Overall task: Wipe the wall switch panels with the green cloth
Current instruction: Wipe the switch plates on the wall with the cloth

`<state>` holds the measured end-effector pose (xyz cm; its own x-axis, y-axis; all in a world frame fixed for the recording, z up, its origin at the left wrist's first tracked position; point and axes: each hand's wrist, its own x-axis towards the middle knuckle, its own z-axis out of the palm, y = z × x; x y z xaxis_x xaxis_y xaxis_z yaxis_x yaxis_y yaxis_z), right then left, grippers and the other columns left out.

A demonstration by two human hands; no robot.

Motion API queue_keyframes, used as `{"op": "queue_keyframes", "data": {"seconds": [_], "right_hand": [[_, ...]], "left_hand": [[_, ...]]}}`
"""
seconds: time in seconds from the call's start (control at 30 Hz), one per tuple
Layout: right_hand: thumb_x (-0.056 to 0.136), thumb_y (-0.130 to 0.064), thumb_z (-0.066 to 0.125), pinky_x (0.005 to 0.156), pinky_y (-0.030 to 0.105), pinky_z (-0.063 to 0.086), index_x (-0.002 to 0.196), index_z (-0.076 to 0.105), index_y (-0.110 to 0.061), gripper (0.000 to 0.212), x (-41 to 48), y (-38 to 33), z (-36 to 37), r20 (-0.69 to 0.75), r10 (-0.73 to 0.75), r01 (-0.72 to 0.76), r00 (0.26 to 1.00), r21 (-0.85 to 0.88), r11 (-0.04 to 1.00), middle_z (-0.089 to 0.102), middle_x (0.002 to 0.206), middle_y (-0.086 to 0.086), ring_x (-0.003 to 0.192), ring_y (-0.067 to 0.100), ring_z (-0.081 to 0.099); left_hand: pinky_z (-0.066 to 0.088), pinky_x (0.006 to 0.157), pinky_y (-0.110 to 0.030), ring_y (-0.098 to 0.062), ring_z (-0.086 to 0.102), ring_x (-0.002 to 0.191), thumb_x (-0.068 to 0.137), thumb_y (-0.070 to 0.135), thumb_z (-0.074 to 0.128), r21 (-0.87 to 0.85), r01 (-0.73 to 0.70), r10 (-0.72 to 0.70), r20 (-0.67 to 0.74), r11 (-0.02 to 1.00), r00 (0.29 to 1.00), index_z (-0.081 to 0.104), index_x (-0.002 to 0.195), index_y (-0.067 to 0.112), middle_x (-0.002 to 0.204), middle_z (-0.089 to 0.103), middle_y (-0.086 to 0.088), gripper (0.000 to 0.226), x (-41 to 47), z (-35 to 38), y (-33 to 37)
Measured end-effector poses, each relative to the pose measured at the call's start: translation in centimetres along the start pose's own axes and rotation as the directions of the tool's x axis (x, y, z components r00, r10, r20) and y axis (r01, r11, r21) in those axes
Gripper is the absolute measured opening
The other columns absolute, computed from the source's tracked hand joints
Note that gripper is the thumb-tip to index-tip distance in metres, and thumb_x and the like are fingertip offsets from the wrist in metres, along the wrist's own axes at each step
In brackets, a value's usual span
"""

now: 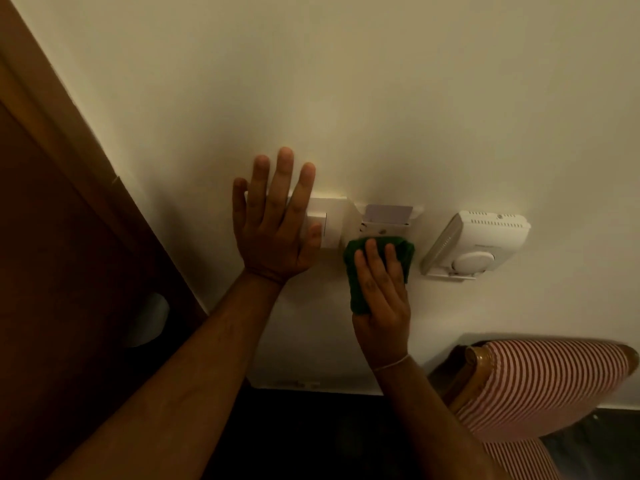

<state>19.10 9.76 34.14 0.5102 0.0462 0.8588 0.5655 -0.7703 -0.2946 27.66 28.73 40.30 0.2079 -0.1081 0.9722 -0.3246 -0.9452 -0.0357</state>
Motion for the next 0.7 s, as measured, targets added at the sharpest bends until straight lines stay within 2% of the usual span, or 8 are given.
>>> {"op": "queue_keyframes", "data": {"seconds": [0.07, 0.17, 0.27, 0.4, 0.53, 0.7], "right_hand": [[0.107, 0.004, 0.057, 0.132, 0.051, 0.028, 0.152, 0.046, -0.003, 0.047, 1.2, -0.8, 0.3, -0.037, -0.013, 0.014, 0.999, 0.025, 1.0, 0.05, 0.158, 0.015, 0.162, 0.027, 0.03], [0.108, 0.003, 0.056, 0.132, 0.051, 0.027, 0.153, 0.046, -0.003, 0.046, 2.5, -1.7, 0.8, -0.071, -0.014, 0.019, 0.997, 0.067, 0.998, 0.046, 0.162, 0.01, 0.162, 0.029, 0.03], [0.109, 0.003, 0.051, 0.133, 0.049, 0.025, 0.153, 0.045, -0.003, 0.045, 1.6, -1.6, 0.9, -0.027, -0.008, 0.01, 1.0, 0.053, 0.999, 0.048, 0.16, 0.013, 0.163, 0.027, 0.028], [0.098, 0.007, 0.059, 0.134, 0.044, 0.023, 0.154, 0.042, -0.006, 0.061, -0.1, -0.7, 0.6, 0.054, -0.021, 0.02, 0.998, 0.012, 1.0, 0.049, 0.158, 0.013, 0.164, 0.022, 0.025], [0.108, 0.002, 0.053, 0.132, 0.049, 0.027, 0.154, 0.046, -0.005, 0.046, 1.6, -1.4, 0.7, -0.007, -0.035, 0.035, 0.999, 0.042, 0.999, 0.049, 0.16, 0.013, 0.161, 0.028, 0.032], [0.112, -0.002, 0.05, 0.133, 0.05, 0.027, 0.157, 0.043, -0.007, 0.046, 1.8, -1.7, 1.1, -0.012, -0.038, 0.039, 0.999, 0.071, 0.997, 0.039, 0.169, 0.004, 0.162, 0.03, 0.032]], "left_hand": [[0.007, 0.14, -0.048, -0.024, 0.005, 0.173, 0.111, 0.048, 0.027, -0.002, -0.007, 0.007, -0.013, 1.0, 1.0, 0.023, 0.177, 0.022, 0.186, 0.007, -0.001, 0.071, 0.1, 0.0, 0.0], [0.008, 0.139, -0.049, -0.025, 0.007, 0.173, 0.11, 0.047, 0.028, -0.008, -0.01, 0.01, -0.022, 1.0, 1.0, 0.025, 0.176, 0.021, 0.186, 0.008, -0.001, 0.071, 0.1, -0.1, 0.0], [0.008, 0.14, -0.048, -0.025, 0.008, 0.173, 0.111, 0.047, 0.026, -0.01, -0.014, 0.013, -0.022, 1.0, 1.0, 0.025, 0.176, 0.021, 0.186, 0.009, -0.001, 0.07, 0.2, -0.2, 0.0], [0.008, 0.14, -0.048, -0.024, 0.008, 0.173, 0.112, 0.047, 0.025, -0.004, -0.013, 0.013, -0.016, 1.0, 1.0, 0.023, 0.176, 0.022, 0.186, 0.008, 0.0, 0.069, 0.4, -0.3, 0.1], [0.008, 0.14, -0.048, -0.025, 0.009, 0.173, 0.111, 0.047, 0.026, 0.006, -0.022, 0.023, -0.027, 1.0, 0.999, 0.026, 0.176, 0.021, 0.186, 0.01, -0.002, 0.07, 0.3, -0.3, -0.1], [0.009, 0.139, -0.049, -0.026, 0.009, 0.173, 0.111, 0.048, 0.025, -0.008, -0.006, 0.006, -0.025, 1.0, 1.0, 0.026, 0.176, 0.021, 0.186, 0.01, -0.002, 0.071, 0.1, 0.0, -0.1]]}}
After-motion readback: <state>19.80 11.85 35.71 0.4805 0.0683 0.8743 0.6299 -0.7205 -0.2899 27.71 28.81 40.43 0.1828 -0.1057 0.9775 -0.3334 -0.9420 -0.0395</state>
